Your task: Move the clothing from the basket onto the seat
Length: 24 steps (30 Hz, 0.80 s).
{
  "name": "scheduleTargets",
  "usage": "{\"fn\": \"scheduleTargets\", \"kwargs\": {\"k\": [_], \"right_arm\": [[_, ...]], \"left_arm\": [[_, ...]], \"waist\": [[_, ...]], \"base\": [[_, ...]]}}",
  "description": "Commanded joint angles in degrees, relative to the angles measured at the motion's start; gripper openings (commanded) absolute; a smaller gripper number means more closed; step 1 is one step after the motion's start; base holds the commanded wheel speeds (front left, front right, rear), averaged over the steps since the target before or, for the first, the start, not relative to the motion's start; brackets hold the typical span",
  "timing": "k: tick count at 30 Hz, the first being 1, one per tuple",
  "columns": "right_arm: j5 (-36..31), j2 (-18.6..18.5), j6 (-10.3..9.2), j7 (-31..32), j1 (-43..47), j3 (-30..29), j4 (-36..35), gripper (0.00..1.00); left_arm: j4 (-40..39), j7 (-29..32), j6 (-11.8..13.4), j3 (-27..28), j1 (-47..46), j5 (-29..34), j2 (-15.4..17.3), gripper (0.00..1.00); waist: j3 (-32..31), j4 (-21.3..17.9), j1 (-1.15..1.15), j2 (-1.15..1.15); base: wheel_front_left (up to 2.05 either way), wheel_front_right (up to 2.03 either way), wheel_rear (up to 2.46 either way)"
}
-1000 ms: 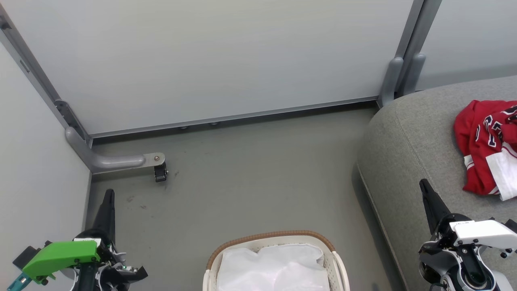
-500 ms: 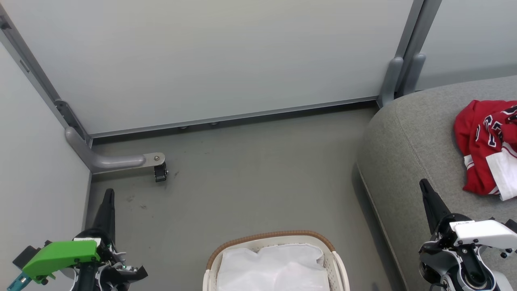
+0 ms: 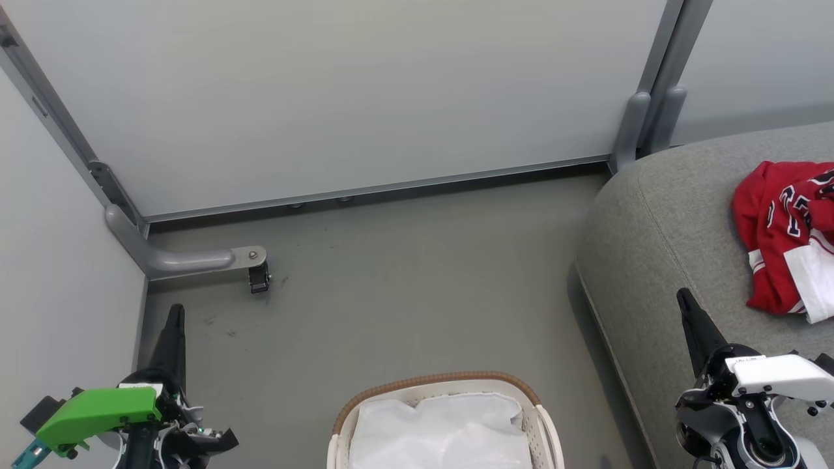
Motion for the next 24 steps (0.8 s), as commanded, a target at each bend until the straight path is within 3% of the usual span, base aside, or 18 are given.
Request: {"fn": "scheduleTargets", "kwargs": {"k": [1, 24], "right_arm": [[0.17, -0.34, 0.00, 0.09, 0.65, -0.10, -0.23, 0.00], [0.18, -0.34, 0.00, 0.08, 0.66, -0.10, -0.22, 0.00]], "left_arm": [[-0.08, 0.18, -0.34, 0.13, -0.66, -0.19, 0.38, 0.00], [-0.09, 0.17, -0.35, 0.12, -0.66, -0.19, 0.38, 0.00]], "waist": [[0.00, 0.00, 0.00, 0.00], [0.00, 0.00, 0.00, 0.00]], "base": [[0.00, 0.00, 0.00], [0.00, 0.00, 0.00]]}}
